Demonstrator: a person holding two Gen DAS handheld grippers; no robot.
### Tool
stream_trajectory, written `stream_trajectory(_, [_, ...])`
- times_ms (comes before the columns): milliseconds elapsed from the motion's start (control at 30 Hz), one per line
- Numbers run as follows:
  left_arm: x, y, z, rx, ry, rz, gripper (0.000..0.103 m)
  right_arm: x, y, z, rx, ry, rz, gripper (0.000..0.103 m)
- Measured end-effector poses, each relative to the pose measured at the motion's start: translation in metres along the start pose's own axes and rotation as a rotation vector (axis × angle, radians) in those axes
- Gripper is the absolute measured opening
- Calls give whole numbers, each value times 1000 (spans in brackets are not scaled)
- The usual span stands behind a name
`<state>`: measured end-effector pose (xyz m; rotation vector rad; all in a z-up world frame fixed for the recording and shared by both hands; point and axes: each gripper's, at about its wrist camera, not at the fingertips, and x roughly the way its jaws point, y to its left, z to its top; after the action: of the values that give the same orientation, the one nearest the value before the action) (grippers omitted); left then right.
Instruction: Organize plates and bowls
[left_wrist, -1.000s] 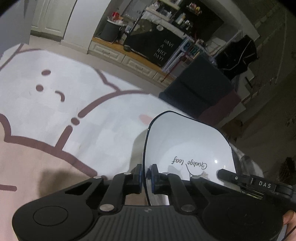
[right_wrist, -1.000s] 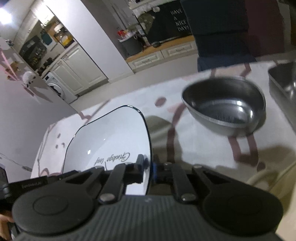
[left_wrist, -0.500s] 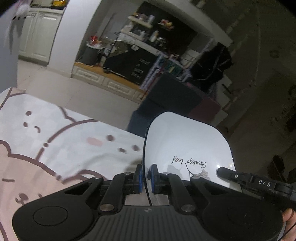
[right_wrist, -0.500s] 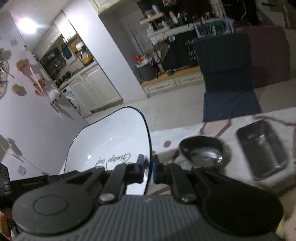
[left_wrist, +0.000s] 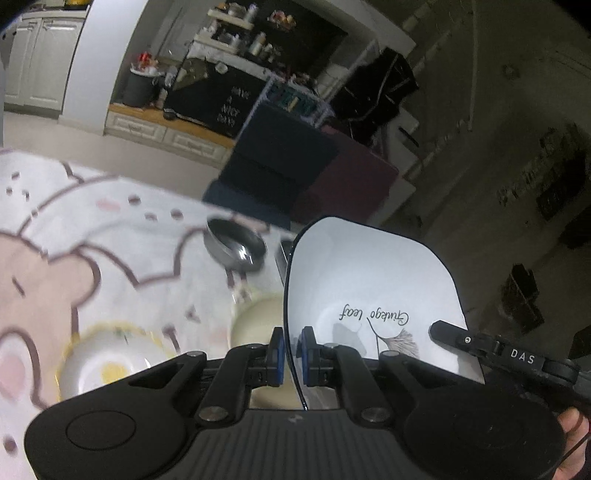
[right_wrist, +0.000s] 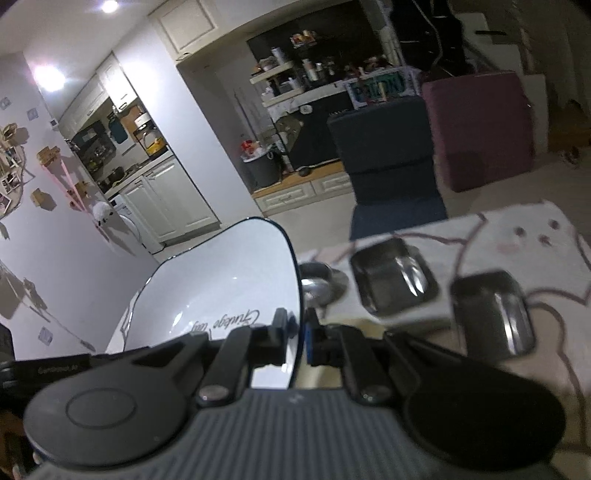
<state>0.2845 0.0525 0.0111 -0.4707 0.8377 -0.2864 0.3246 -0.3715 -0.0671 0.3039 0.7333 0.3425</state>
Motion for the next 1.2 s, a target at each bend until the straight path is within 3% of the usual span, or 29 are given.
stream_trajectory(200, [6, 8, -56, -12, 90, 11, 9, -10, -26, -43, 34, 56, -12, 11])
stream_trajectory(533, [25, 68, -113, -106, 214, 97, 9, 54, -43, -119, 53, 243, -11, 12])
stream_trajectory(767, [41, 92, -130, -122, 281, 133, 10, 98, -41, -148, -9, 352, -60, 14])
stream_trajectory(1200, [51, 98, -131, -118, 324, 156, 10, 106, -54, -174, 52, 426, -76, 14])
